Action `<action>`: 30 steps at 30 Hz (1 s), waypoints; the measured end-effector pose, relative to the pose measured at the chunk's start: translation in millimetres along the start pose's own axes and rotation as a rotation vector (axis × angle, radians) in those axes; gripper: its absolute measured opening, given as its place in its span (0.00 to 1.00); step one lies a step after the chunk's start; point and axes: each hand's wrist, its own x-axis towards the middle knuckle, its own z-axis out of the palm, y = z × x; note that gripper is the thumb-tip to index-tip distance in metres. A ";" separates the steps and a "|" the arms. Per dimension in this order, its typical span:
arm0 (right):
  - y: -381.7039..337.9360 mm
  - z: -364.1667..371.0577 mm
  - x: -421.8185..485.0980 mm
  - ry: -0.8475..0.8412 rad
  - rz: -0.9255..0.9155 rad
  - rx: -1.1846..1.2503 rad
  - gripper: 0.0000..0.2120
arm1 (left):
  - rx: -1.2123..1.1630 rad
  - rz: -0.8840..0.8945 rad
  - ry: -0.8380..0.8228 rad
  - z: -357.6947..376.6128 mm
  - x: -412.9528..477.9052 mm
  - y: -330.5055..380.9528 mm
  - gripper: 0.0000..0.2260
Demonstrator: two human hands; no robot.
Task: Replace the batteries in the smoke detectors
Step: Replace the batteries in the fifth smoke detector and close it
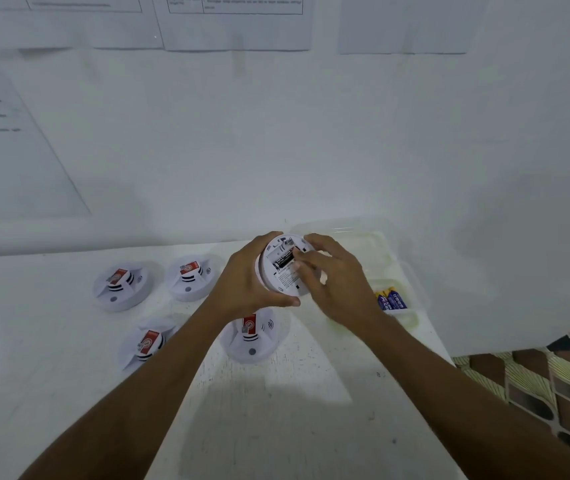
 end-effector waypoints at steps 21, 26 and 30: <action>102.4 -2.8 106.9 -0.479 0.684 -0.107 0.11 | 0.041 -0.080 -0.036 -11.8 25.6 -29.5 0.38; 104.4 0.4 103.9 -0.455 0.652 -0.164 0.13 | 0.027 -0.077 -0.039 -6.0 26.4 -33.8 0.42; 108.0 -5.0 102.4 -0.415 0.698 0.002 0.12 | 0.029 -0.069 -0.046 -4.2 25.1 -35.8 0.43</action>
